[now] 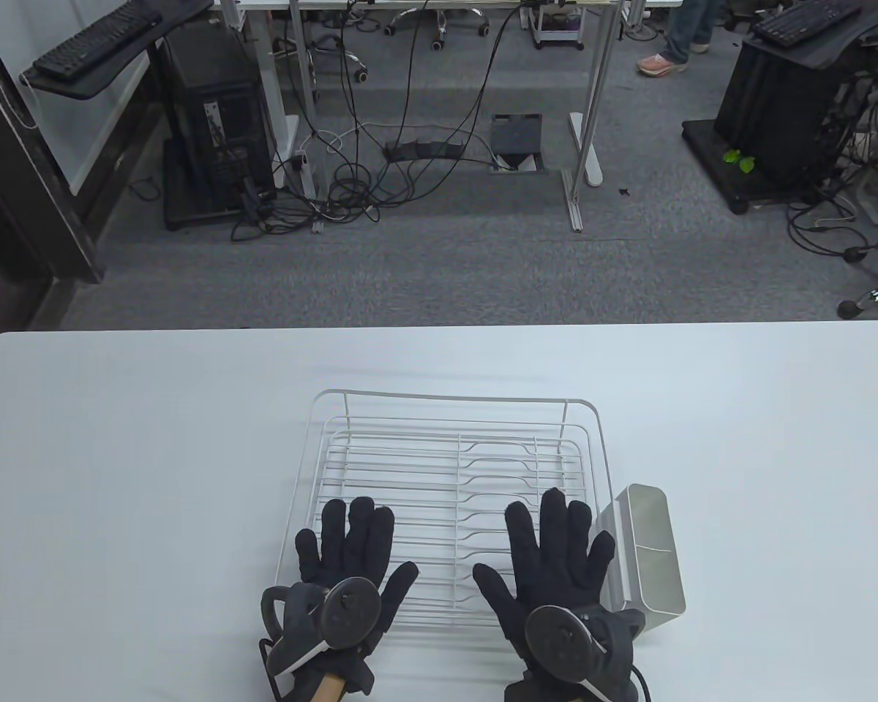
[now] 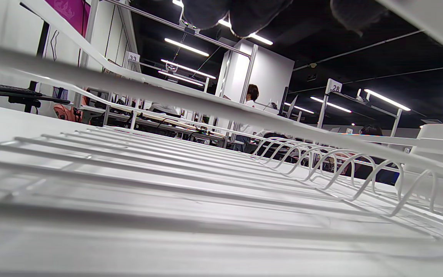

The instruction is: Hang the cutlery bin on dish rack (Opening facing upward)

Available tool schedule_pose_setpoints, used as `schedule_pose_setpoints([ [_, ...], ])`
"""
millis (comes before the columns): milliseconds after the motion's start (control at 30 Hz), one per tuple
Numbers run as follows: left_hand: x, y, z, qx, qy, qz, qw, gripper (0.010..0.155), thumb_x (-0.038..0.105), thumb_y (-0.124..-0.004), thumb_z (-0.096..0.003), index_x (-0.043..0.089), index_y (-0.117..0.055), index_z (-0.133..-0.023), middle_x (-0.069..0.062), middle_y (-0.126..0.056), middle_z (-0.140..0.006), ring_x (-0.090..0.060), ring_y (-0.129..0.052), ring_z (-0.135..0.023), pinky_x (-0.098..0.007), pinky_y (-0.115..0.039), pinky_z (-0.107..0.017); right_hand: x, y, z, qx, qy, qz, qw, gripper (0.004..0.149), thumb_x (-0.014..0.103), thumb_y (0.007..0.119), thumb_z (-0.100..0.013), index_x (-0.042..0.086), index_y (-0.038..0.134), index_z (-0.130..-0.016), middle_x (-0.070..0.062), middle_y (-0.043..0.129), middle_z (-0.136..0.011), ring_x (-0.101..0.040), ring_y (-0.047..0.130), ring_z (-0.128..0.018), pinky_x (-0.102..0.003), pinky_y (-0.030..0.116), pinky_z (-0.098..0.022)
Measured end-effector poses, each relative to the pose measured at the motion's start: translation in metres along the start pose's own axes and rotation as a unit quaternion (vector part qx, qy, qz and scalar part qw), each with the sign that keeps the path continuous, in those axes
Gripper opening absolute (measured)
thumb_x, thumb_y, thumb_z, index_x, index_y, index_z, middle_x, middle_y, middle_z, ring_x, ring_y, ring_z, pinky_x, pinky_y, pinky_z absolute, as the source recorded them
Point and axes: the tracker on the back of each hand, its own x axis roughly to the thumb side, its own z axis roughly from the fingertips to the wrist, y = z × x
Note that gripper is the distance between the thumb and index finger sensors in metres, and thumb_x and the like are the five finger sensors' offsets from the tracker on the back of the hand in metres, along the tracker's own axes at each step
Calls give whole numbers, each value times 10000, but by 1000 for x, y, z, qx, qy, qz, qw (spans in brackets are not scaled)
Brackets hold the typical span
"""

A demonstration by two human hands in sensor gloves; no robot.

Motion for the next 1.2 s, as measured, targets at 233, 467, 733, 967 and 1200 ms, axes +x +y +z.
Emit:
schedule_pose_setpoints([
  [233,0,0,0,0,0,0,1000,765,674,-468,-592,185,-388,-1175,-138,-381,-1220,-424,-308,-1112,-691,-297,-707,-2,9,-1,14,8,20,1000,736,647,559,-551,230,395,-1135,-203,261,-1181,-505,211,-1034,-634,111,-649],
  [467,0,0,0,-1,-1,0,1000,767,675,-467,-592,184,-386,-1175,-135,-380,-1221,-423,-306,-1112,-691,-295,-707,-5,18,-3,34,19,37,999,736,648,551,-547,226,407,-1132,-201,271,-1178,-496,207,-1031,-612,105,-656],
  [733,0,0,0,-2,-1,-1,1000,768,676,-468,-591,183,-388,-1175,-136,-381,-1222,-423,-306,-1113,-692,-293,-707,-14,24,-5,52,36,42,997,735,646,558,-545,222,421,-1129,-199,289,-1175,-485,221,-1033,-607,110,-662],
  [967,0,0,0,-2,-2,-1,1000,768,677,-467,-591,186,-386,-1176,-136,-380,-1222,-420,-306,-1114,-693,-293,-707,-18,27,-6,64,44,22,997,728,648,545,-550,214,447,-1126,-204,329,-1172,-483,254,-1034,-608,134,-671],
  [1200,0,0,0,-2,-2,-1,1000,772,679,-466,-590,184,-385,-1177,-135,-381,-1223,-422,-304,-1114,-694,-288,-706,-18,26,-6,68,44,22,996,728,654,537,-548,225,437,-1127,-191,322,-1178,-474,254,-1044,-643,134,-660],
])
